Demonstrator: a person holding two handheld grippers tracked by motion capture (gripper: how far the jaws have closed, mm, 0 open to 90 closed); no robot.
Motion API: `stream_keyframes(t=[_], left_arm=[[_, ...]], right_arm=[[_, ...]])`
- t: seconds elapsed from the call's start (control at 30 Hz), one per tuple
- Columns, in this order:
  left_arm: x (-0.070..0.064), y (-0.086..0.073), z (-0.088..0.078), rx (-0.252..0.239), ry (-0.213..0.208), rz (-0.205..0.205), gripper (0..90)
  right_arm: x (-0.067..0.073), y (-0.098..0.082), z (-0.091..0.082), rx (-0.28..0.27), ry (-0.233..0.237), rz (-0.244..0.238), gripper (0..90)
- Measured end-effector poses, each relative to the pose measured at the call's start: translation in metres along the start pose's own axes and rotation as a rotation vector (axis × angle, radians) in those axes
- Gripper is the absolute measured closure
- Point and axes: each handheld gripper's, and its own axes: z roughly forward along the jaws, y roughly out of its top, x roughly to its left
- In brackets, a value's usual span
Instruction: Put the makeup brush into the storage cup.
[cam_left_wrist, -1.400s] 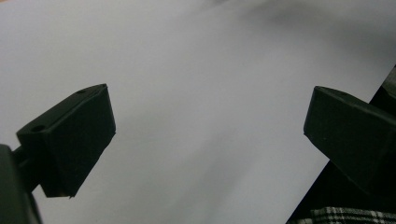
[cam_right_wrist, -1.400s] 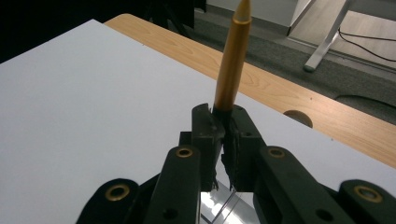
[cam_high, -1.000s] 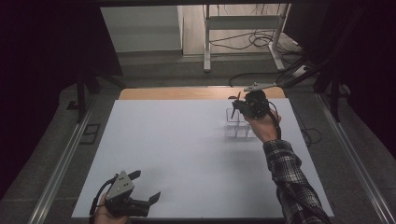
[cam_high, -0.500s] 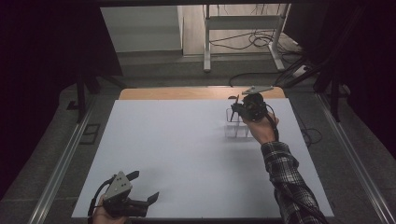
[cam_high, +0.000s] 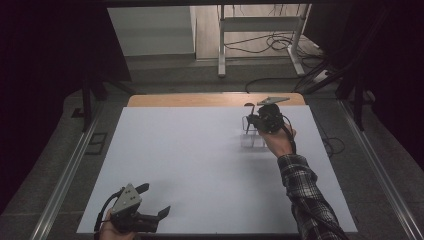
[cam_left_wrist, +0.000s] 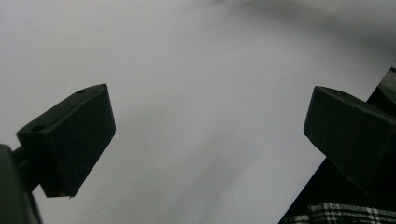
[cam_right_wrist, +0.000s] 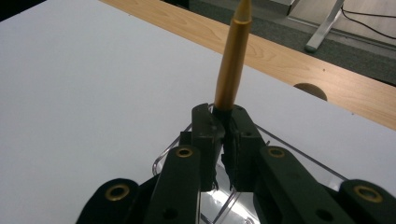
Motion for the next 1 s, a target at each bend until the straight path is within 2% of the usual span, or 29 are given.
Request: stream_keyframes(t=[0.27,0.37,0.4,0.43,0.47,0.5,0.57,0.6,0.63,0.67,0.7,0.73,1.0], left_arm=[[0.0001,-0.0002,0.0008,0.008,0.002,0.001,2.5],[-0.0001,-0.0003,0.0012,0.01,0.001,-0.001,2.5],[-0.0001,-0.0003,0.0013,0.011,0.0,-0.001,2.5],[-0.0001,-0.0003,0.0013,0.011,0.0,-0.001,2.5],[-0.0002,-0.0003,0.0014,0.012,0.001,-0.001,2.5],[-0.0002,-0.0003,0.0014,0.013,0.001,0.0,2.5],[-0.0002,-0.0003,0.0015,0.015,0.001,0.001,2.5],[-0.0002,-0.0003,0.0016,0.015,0.002,0.002,2.5],[-0.0003,-0.0003,0.0017,0.015,0.001,0.001,2.5],[-0.0003,-0.0003,0.0018,0.016,0.001,0.001,2.5],[-0.0003,-0.0003,0.0018,0.016,0.002,0.001,2.5],[-0.0002,-0.0003,0.0017,0.016,0.002,0.001,2.5],[0.0003,-0.0004,0.0018,0.017,0.001,-0.003,2.4]], right_arm=[[0.0011,-0.0037,0.0032,0.007,-0.003,-0.001,82.4],[0.0022,-0.0042,0.003,0.0,-0.012,-0.01,78.2],[0.0024,-0.0039,0.0024,-0.015,-0.022,-0.01,64.9],[0.0024,-0.0039,0.0024,-0.015,-0.022,-0.01,64.9],[0.0028,-0.0026,0.0024,-0.018,-0.029,-0.008,52.9],[0.0028,-0.0026,0.0024,-0.018,-0.029,-0.008,52.9],[0.003,-0.0011,0.0021,-0.022,-0.038,-0.005,40.4],[0.0023,0.0007,0.0021,-0.023,-0.029,0.007,29.9],[0.0023,0.0007,0.0021,-0.023,-0.029,0.007,29.9],[0.0024,0.0022,0.0021,-0.029,-0.028,0.019,19.3],[0.0024,0.0022,0.0021,-0.029,-0.028,0.019,19.3],[0.0024,0.0035,0.0024,-0.022,-0.029,0.019,13.0],[0.0042,0.004,0.0034,-0.005,-0.003,0.018,7.1]])
